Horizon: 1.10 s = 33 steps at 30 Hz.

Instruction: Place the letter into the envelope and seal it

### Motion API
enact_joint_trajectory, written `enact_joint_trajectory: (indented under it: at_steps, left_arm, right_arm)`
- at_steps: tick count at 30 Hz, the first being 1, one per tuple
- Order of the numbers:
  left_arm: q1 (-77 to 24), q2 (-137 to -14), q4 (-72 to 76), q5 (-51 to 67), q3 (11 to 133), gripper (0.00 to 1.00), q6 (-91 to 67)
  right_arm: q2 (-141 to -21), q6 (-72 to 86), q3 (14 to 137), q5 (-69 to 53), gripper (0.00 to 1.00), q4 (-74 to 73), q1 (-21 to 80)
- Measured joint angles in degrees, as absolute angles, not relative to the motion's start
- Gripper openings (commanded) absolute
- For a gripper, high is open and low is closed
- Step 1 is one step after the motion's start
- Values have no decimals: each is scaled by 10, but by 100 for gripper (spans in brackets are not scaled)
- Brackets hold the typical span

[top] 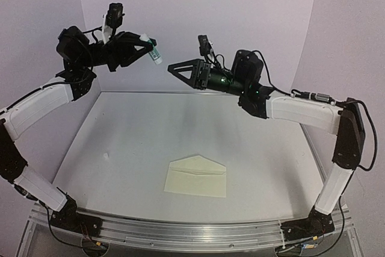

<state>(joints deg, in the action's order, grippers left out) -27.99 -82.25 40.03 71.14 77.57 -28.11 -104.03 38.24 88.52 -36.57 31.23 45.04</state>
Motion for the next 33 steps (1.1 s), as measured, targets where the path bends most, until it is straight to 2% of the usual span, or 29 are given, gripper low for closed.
enact_joint_trajectory:
  at_steps: [4,8,11,14,21,26,33]
  left_arm:
    - [-272,-837,373,632,801,0,-340]
    - [-272,-865,355,574,823,0,-421]
    - [-271,-880,350,551,825,0,-459]
    - [-271,-884,345,539,825,0,-479]
    - [-270,-884,362,534,825,0,-501]
    - [-270,-884,370,535,825,0,-510]
    - [-272,-884,381,539,825,0,-514]
  right_arm:
    - [-1015,386,805,-209,86,361,490]
    - [-1009,352,803,-77,83,388,553]
    - [-1007,338,811,-24,82,414,583]
    - [-1007,331,826,-8,81,440,585]
    - [-1012,336,847,10,69,486,575]
    - [-1013,360,848,28,73,495,567]
    - [-1028,404,858,32,71,493,553]
